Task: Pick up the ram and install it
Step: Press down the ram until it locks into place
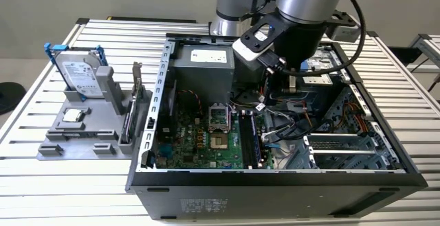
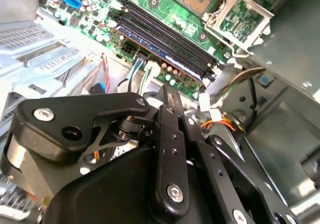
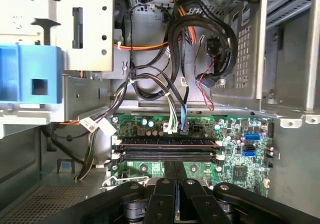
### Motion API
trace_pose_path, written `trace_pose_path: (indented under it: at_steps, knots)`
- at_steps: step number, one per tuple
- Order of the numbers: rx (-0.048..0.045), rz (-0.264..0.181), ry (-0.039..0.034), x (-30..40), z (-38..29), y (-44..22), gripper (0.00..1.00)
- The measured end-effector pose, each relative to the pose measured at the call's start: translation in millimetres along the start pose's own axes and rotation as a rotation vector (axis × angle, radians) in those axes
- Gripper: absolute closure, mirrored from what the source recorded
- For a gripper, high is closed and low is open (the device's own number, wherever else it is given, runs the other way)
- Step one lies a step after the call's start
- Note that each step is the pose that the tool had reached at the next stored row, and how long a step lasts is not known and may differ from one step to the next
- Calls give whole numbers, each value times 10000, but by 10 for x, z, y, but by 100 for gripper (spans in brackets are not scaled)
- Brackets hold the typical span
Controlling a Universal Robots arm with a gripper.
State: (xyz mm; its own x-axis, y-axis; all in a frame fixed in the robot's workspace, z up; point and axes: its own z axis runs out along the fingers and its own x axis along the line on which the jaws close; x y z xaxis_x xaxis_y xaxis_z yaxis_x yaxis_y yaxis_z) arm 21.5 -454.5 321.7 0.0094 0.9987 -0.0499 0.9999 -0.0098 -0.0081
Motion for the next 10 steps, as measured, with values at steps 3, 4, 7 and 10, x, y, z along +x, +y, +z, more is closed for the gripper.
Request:
trace_pose_path:
  at_steps: [3,4,7,10]
  knots:
    - [1,2,-1,0,0,0,100]
    - [2,1,-1,0,-1,0,100]
    - [2,2,-2,0,-1,0,100]
    - [3,2,-3,0,-2,0,100]
